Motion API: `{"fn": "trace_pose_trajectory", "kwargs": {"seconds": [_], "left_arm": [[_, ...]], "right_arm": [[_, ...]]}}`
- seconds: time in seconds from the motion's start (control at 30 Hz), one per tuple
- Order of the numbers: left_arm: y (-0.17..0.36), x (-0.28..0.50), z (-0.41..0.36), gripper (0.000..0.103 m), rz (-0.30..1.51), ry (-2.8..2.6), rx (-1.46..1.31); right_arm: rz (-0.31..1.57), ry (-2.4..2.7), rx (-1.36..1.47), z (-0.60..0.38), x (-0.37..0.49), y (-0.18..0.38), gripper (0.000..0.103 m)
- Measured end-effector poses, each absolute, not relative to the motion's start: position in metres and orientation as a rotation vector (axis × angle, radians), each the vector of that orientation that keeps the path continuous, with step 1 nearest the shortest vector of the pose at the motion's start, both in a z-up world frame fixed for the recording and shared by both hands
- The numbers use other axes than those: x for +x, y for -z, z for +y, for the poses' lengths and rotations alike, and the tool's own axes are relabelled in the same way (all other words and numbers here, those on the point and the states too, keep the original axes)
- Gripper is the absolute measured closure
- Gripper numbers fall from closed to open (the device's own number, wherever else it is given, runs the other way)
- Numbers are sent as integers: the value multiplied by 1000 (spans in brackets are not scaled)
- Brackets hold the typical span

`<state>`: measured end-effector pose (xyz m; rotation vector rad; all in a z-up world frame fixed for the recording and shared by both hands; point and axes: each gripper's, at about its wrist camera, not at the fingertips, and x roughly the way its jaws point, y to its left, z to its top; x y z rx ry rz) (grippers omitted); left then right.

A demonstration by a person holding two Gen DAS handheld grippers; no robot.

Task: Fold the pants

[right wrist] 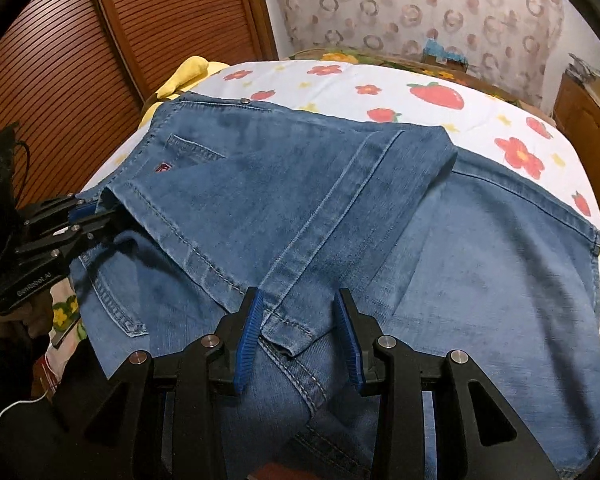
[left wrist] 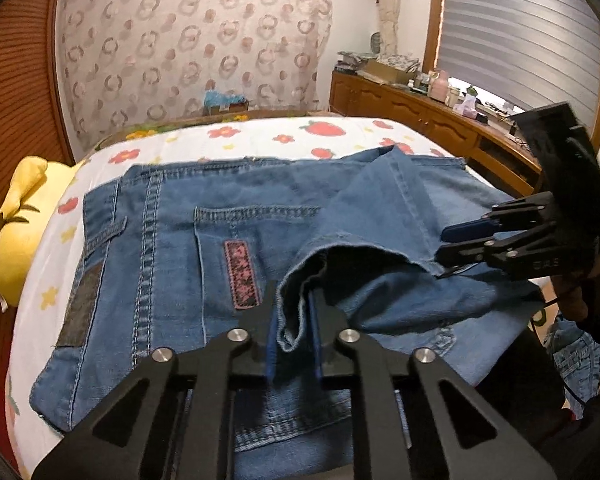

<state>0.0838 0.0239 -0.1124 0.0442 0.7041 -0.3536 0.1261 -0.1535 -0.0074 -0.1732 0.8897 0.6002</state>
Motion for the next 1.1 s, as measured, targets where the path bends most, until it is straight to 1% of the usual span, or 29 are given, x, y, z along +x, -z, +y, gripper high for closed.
{"fn": "trace_pose_trajectory", "kwargs": {"seconds": [0.03,0.07,0.1,0.13,0.3,0.5,0.7,0.87,1.1], "left_arm": [[109,81,23,91,689,354,47],[107,79,23,91,681,356,48],[104,78,22,92,674,357,50],[100,77,22,92,662,357,50],[84,68,23,92,616,361,41],[59,53,29,95,541,347,22],[38,40,52,97,498,317,15],[39,36,76,97,499,272,-9],[64,45,105,97,562,215,-32]], "right_arm": [[886,-605,-172,-156,127,9,68],[883,-614,-170,-159,127,11,75],[880,-636,-163,-161,126,11,92],[864,-631,-168,-163,125,11,96],[773,-619,-145,-176,113,-2,98],[639,-633,-136,-185,101,-41,99],[531,-673,-200,-165,93,-81,99],[499,-725,-226,-136,101,-93,99],[518,-756,-307,-83,137,-80,100]]}}
